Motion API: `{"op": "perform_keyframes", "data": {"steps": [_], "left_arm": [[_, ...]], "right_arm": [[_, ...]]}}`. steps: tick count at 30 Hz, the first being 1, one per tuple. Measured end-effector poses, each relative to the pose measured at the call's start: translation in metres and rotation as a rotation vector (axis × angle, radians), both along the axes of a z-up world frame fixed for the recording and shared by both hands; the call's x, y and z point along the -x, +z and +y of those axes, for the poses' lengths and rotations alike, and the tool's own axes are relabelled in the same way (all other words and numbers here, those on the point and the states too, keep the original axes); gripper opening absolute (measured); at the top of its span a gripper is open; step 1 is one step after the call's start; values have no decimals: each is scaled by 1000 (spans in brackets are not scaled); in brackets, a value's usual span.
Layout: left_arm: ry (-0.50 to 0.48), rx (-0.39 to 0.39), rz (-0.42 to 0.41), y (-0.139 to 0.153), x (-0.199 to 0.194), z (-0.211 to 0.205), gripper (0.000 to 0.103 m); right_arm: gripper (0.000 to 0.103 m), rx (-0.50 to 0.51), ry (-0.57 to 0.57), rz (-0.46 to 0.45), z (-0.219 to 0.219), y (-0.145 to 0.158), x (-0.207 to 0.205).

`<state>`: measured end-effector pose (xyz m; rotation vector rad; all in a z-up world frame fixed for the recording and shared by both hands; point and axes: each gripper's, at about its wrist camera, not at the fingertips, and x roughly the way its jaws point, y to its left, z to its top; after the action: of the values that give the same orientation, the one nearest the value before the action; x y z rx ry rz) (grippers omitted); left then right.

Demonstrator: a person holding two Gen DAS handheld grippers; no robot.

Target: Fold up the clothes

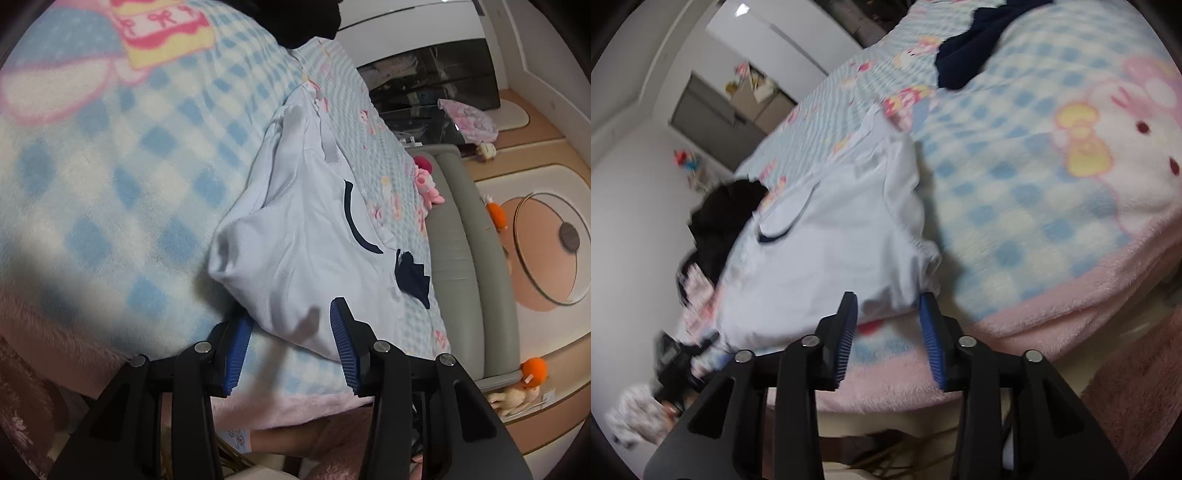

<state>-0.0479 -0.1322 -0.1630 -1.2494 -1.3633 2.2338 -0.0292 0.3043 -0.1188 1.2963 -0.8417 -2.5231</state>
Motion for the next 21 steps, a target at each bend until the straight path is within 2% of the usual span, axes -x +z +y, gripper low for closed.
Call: {"op": "perform_keyframes", "data": {"steps": [2,5,6,7,8,10,12,13,14,15,16,17,19,21], "left_arm": [[-20,-3,-3,-2,5,6,45],[-61,-37,-13,-8,14,16,49],[-62,-9,-12,-6,16,18,46],[-43,44,5,-1,15,17,34],[-24,69,39,7,12,16,27],[5,80,114,21,5,11,23],[-17,40,154,25,6,9,23],[-35,16,147,22,11,11,24],[-44,32,127,19,15,14,24],[-46,72,109,18,18,17,23],[-47,112,92,17,21,20,18],[-49,153,74,16,24,23,14],[-55,201,93,29,16,26,9],[-73,214,119,47,1,26,8]], "right_arm": [[48,34,14,-22,-2,-8,8],[48,54,-6,-41,-4,-17,21],[46,44,-15,-28,-5,-17,25],[39,34,-25,-14,-6,-16,29],[30,27,-31,-3,-7,-16,32],[24,33,-20,-5,-10,-18,36],[24,38,-9,-7,-14,-21,39],[28,41,-4,-8,-16,-22,41],[34,44,1,-9,-17,-23,43],[37,46,7,-10,-19,-24,45],[36,49,12,-11,-21,-25,46],[29,50,17,-11,-23,-26,48],[14,55,20,24,-23,-15,42],[11,54,28,77,-23,5,26]]}}
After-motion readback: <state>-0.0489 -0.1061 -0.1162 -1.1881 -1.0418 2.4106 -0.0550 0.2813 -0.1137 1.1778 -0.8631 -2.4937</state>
